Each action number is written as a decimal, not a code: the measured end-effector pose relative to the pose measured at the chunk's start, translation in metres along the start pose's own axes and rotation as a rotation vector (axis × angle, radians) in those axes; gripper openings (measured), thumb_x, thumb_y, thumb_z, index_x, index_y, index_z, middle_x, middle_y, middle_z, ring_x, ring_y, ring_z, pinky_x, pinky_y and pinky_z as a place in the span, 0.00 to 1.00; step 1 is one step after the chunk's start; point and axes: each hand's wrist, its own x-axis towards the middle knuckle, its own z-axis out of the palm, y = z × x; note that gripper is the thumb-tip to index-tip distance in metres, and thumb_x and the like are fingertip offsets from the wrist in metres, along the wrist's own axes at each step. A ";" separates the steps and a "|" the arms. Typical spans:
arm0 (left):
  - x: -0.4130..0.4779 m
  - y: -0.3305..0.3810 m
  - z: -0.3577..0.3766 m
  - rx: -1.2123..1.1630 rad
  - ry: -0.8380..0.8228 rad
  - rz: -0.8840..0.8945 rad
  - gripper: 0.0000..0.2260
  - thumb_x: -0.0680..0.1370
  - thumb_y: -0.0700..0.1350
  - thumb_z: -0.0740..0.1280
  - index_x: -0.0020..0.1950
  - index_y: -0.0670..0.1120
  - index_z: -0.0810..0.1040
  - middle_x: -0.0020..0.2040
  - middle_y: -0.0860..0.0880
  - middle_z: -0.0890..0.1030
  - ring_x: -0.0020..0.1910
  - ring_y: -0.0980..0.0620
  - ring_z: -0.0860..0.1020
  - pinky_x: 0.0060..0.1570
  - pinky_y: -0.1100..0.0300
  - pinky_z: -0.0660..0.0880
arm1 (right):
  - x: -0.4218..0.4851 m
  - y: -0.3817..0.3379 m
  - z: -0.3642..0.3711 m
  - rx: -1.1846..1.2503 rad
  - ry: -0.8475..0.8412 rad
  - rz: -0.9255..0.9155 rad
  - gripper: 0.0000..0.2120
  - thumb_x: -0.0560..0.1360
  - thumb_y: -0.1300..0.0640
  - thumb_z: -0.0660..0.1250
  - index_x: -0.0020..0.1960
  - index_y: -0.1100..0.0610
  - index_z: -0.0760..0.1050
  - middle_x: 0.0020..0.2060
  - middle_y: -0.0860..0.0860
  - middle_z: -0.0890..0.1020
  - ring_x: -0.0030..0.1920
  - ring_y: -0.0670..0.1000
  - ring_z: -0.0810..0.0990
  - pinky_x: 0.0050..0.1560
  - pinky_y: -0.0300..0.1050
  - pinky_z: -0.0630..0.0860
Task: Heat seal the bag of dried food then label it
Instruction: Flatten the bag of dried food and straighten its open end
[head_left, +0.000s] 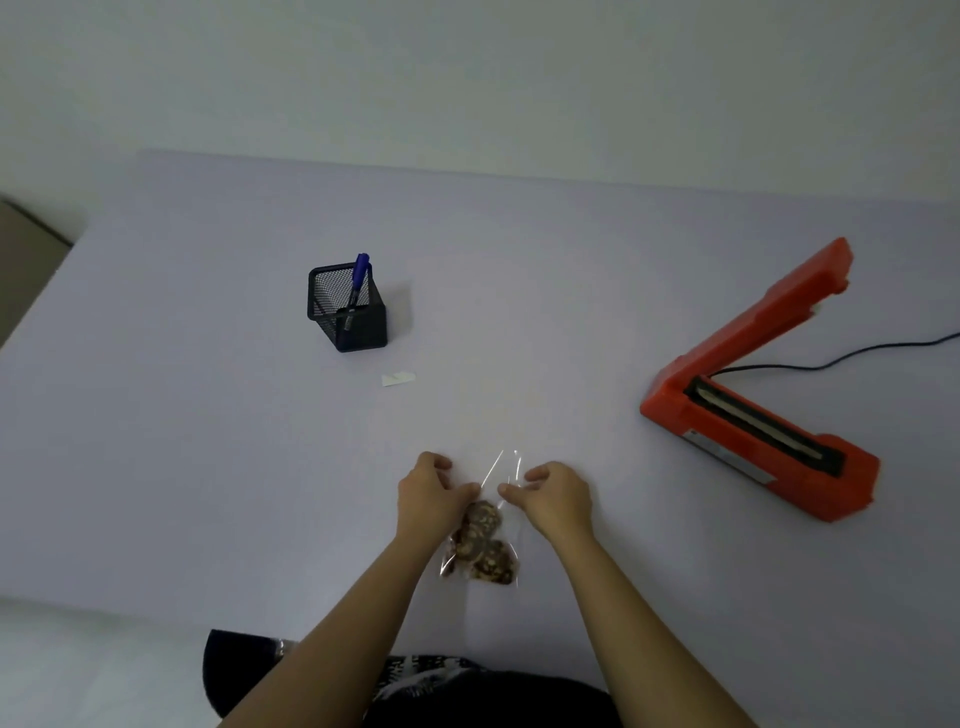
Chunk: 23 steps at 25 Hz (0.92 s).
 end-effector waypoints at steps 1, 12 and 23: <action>0.001 -0.001 -0.001 -0.015 -0.014 -0.004 0.19 0.67 0.46 0.76 0.54 0.43 0.74 0.39 0.51 0.74 0.42 0.51 0.75 0.44 0.61 0.71 | 0.001 0.002 0.000 0.030 -0.019 -0.002 0.16 0.64 0.52 0.76 0.47 0.57 0.77 0.42 0.51 0.82 0.47 0.52 0.80 0.49 0.42 0.74; 0.013 -0.014 -0.030 -0.310 -0.450 0.089 0.04 0.73 0.42 0.71 0.39 0.44 0.81 0.37 0.49 0.80 0.37 0.55 0.76 0.42 0.63 0.72 | -0.004 0.010 -0.011 0.461 -0.356 -0.008 0.07 0.74 0.60 0.68 0.39 0.56 0.72 0.40 0.50 0.80 0.44 0.47 0.78 0.48 0.39 0.74; 0.011 0.004 0.000 -0.393 -0.565 0.209 0.05 0.74 0.42 0.70 0.44 0.40 0.82 0.32 0.50 0.81 0.32 0.56 0.77 0.36 0.65 0.74 | -0.027 0.028 -0.034 0.626 -0.116 -0.071 0.04 0.73 0.61 0.69 0.46 0.55 0.80 0.41 0.53 0.83 0.43 0.48 0.82 0.45 0.37 0.78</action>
